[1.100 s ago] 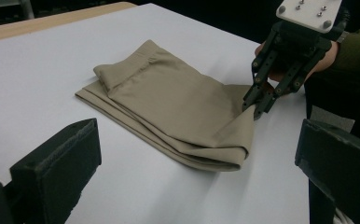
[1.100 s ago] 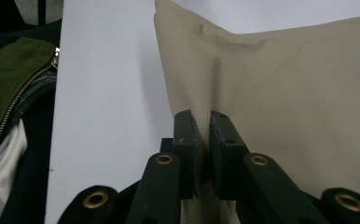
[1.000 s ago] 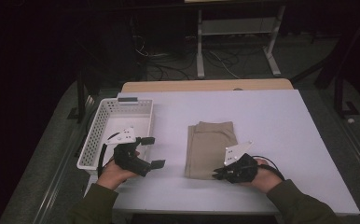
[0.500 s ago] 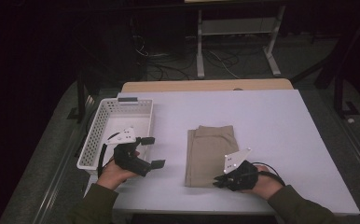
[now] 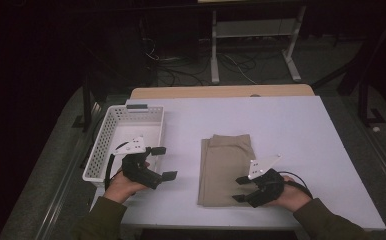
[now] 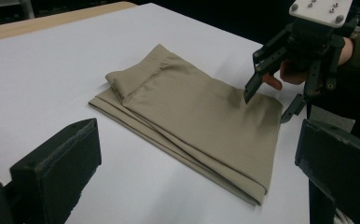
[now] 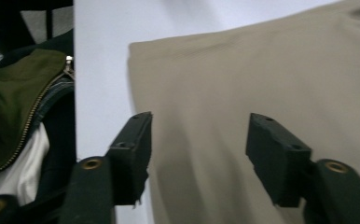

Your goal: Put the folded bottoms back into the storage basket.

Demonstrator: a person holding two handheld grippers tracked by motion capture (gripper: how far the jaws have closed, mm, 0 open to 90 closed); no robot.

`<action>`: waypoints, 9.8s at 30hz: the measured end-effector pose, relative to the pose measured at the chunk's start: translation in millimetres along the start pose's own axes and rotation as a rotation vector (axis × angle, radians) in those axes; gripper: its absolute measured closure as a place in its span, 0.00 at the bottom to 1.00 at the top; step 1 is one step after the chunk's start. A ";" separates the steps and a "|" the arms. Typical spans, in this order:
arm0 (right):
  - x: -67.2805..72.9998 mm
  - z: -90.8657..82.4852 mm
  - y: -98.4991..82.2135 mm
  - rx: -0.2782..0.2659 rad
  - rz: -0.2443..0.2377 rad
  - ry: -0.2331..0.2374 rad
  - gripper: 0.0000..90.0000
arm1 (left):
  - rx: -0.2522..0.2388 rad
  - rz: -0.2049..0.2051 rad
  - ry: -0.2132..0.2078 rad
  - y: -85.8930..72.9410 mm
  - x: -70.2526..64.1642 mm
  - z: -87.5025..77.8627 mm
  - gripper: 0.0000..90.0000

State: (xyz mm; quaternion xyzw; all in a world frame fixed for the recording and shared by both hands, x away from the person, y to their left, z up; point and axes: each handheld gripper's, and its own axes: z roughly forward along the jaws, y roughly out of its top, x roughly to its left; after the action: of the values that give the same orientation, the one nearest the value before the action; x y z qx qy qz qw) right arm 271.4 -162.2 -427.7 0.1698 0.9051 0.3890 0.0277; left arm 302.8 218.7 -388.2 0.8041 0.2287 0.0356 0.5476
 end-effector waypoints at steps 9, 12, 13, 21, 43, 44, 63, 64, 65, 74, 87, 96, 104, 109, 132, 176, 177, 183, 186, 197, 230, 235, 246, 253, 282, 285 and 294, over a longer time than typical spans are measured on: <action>-6.9 -19.3 -12.5 -0.047 0.056 -0.104 0.29 | -0.001 -0.003 0.002 0.0 -0.1 0.2 0.00; -9.8 -24.2 -17.8 -0.056 0.073 -0.120 0.25 | -0.001 -0.003 0.002 0.0 -0.1 0.1 0.00; -10.3 -25.3 -19.0 -0.059 0.076 -0.122 0.23 | -0.001 -0.003 0.002 0.0 0.0 0.1 0.00; -13.3 -36.0 -34.1 -0.079 0.120 -0.178 0.13 | -0.001 -0.004 0.003 0.1 0.0 0.2 0.00; -13.4 -39.9 -61.4 -0.078 0.182 -0.191 0.00 | 0.001 -0.007 0.011 0.8 0.1 0.5 0.00; -13.3 -39.4 -61.4 -0.077 0.181 -0.190 0.00 | 0.001 -0.008 0.011 0.9 0.2 0.4 0.00; -14.3 -41.0 -61.4 -0.092 0.172 -0.182 0.00 | -0.044 -0.002 0.026 15.1 -8.7 0.1 0.00; -14.1 -41.1 -61.2 -0.092 0.173 -0.180 0.00 | -0.041 0.003 0.021 15.5 -9.6 1.5 0.00; -14.1 -41.0 -61.2 -0.092 0.173 -0.180 0.00 | -0.038 0.003 0.019 15.8 -10.5 2.5 0.00; -14.2 -40.9 -60.9 -0.094 0.172 -0.176 0.00 | -0.022 0.005 -0.015 17.9 -22.4 19.5 0.00; -14.1 -40.7 -60.5 -0.096 0.172 -0.174 0.00 | 0.005 0.020 -0.048 17.3 -37.4 42.5 0.00; -14.1 -40.6 -60.4 -0.096 0.172 -0.174 0.00 | 0.031 0.022 -0.046 14.4 -44.3 57.2 0.05; -14.0 -40.4 -60.3 -0.095 0.172 -0.175 0.00 | 0.044 0.021 -0.020 10.3 -46.1 66.6 0.13; -14.0 -40.2 -60.3 -0.095 0.172 -0.173 0.00 | 0.064 0.022 -0.007 6.8 -47.1 75.6 0.17; -13.7 -39.1 -60.0 -0.093 0.168 -0.168 0.00 | 0.151 0.012 0.085 -8.0 -34.8 110.4 0.25; -13.1 -39.2 -60.1 -0.096 0.164 -0.155 0.00 | 0.180 -0.096 0.284 16.1 35.8 163.4 0.21; -13.1 -39.3 -60.1 -0.096 0.164 -0.154 0.00 | 0.187 -0.098 0.292 16.5 37.9 164.5 0.20; -13.6 -39.0 -60.4 -0.097 0.165 -0.151 0.00 | 0.211 -0.110 0.310 16.4 47.5 173.3 0.18; -13.8 -39.3 -60.6 -0.100 0.167 -0.150 0.00 | 0.218 -0.123 0.308 16.1 50.5 177.4 0.16; -13.7 -39.3 -60.5 -0.103 0.168 -0.147 0.00 | 0.261 -0.108 0.330 15.6 54.2 188.0 0.17; -12.9 -38.4 -59.8 -0.101 0.167 -0.146 0.00 | 0.261 -0.113 0.210 17.5 46.2 189.2 0.83; -8.0 -41.2 -58.0 -0.103 0.181 -0.155 0.02 | 0.252 -0.125 0.200 16.6 47.8 188.8 0.83; 9.3 -36.9 -61.2 -0.025 0.204 -0.139 0.22 | 0.248 -0.128 0.196 16.0 48.5 188.5 0.84; 9.0 -26.9 -62.3 0.045 0.191 -0.136 0.30 | 0.247 -0.127 0.195 15.8 48.6 188.3 0.84; 9.1 -24.6 -46.6 0.022 0.102 -0.112 0.88 | 0.196 -0.166 0.140 22.5 47.9 181.7 0.89; 7.6 -27.7 -43.1 -0.006 0.101 -0.110 0.89 | 0.184 -0.167 0.119 27.5 45.3 179.0 0.89; 1.3 -34.4 -25.4 -0.113 0.084 -0.105 0.89 | 0.176 -0.139 0.062 39.1 33.6 176.4 0.89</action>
State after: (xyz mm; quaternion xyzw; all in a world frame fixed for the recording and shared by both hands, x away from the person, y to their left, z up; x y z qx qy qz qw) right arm 256.6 -201.9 -421.8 0.2260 0.8710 0.4308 0.0684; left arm 399.9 68.4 -429.8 0.8297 0.3032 0.0022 0.4687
